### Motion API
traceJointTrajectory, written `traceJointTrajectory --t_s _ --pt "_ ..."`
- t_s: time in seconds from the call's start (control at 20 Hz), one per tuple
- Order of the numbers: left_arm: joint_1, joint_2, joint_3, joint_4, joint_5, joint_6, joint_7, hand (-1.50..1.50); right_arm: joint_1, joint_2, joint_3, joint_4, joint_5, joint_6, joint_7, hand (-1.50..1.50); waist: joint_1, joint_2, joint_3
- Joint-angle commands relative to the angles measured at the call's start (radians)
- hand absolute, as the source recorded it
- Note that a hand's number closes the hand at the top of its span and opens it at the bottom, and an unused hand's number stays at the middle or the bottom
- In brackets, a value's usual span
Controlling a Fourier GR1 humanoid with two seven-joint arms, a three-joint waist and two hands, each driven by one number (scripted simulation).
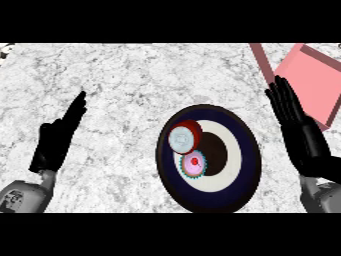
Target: Pick the cupcake from the plate and place it in the cardboard box
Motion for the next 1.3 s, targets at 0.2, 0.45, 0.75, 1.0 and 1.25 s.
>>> traceJointTrajectory --t_s 0.2,0.45,0.75,1.0,1.25 --pt "0.009 0.151 0.125 0.072 -0.107 0.062 -0.037 0.00 -0.084 0.014 0.170 0.021 -0.101 0.330 0.059 -1.50 0.048 0.009 -0.001" --pt "0.053 0.141 0.124 0.116 -0.112 0.073 -0.070 0.00 -0.170 -0.229 0.318 0.086 0.397 0.361 -0.146 -1.50 0.062 0.014 -0.002" --pt "0.023 0.128 0.156 0.164 -0.118 0.078 -0.077 0.00 -0.151 -0.053 0.240 0.431 0.158 0.590 -0.547 -1.50 0.028 0.014 0.001" --pt "0.013 0.148 0.186 0.170 -0.113 0.044 -0.081 0.00 -0.350 -0.096 0.194 0.607 0.363 0.552 -0.681 -1.50 0.026 0.009 0.000" --pt "0.052 0.138 0.196 0.204 -0.109 0.033 -0.131 0.00 -0.469 -0.191 0.284 0.521 0.538 0.560 -0.536 -1.50 0.017 0.004 -0.003"
